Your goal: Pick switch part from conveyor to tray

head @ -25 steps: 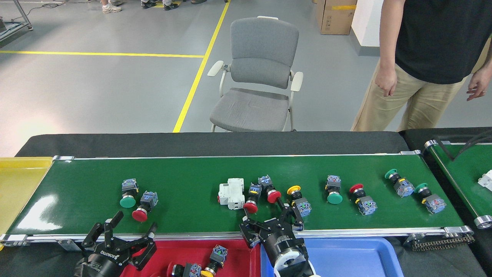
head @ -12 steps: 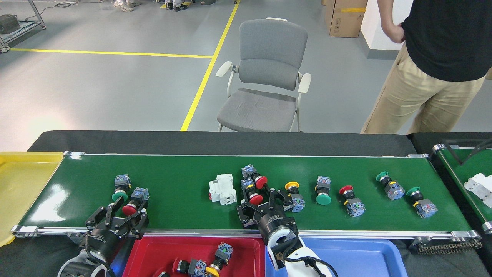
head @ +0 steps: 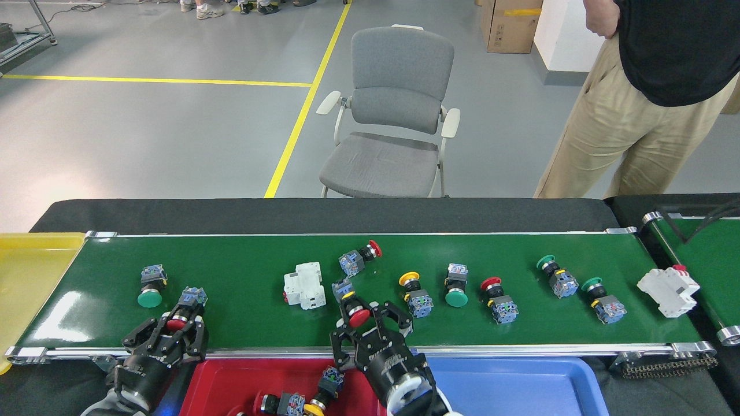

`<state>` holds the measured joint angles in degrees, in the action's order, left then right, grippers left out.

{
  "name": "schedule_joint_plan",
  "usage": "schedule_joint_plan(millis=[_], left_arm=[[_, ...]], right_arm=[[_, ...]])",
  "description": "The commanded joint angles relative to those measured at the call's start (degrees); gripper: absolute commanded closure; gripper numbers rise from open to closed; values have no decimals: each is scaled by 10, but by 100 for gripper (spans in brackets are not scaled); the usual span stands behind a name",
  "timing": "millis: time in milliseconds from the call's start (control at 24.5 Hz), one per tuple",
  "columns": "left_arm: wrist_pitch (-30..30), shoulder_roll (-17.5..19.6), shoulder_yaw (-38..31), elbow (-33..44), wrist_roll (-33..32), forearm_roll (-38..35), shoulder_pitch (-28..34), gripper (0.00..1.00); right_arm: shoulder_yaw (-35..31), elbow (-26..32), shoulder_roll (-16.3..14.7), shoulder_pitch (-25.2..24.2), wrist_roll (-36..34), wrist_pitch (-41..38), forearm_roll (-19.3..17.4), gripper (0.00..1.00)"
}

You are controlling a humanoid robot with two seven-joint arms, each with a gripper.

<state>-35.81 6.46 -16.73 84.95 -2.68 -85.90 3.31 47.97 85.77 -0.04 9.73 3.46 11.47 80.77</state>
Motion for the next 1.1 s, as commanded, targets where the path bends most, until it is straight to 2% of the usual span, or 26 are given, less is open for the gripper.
schedule_joint_plan(millis=[0,81,122,285,326,407,489,611,733,896,1059], left_arm=[[-92,4,-3,73,4,18,51,65],[-92,-4,-8,125,3,21,97,9],[-92,-8,-8,146,3,21,116,0],[-92,-14,-8,156,4,22,134,0],[-92,-14,-9,155,4,22,134,0],[-92,-15,-33,155,4,22,134,0],[-38,-22,-66,154,4,21,132,0],[51,-22,-94,147,4,21,135,0],[57,-21,-128,136,4,23,145,0],[56,-18,-122,138,4,21,150,0],[65,-20,-73,139,-3,17,128,0]], right_arm=[[27,40,-7,-13,-7,1,13,1],[36,48,-14,-28,-17,0,25,1],[36,51,-15,-31,-21,0,26,1],[27,90,-22,-53,-23,8,26,1],[9,102,-30,-62,-28,15,26,1],[-59,111,-32,-96,-50,81,26,1],[-92,112,-35,-121,-97,170,26,1],[-125,114,-36,-167,-152,254,20,1],[-179,127,-33,-215,-158,266,6,1],[-191,115,-35,-208,-158,265,-46,0],[-176,96,-47,-149,-143,240,-48,0]])
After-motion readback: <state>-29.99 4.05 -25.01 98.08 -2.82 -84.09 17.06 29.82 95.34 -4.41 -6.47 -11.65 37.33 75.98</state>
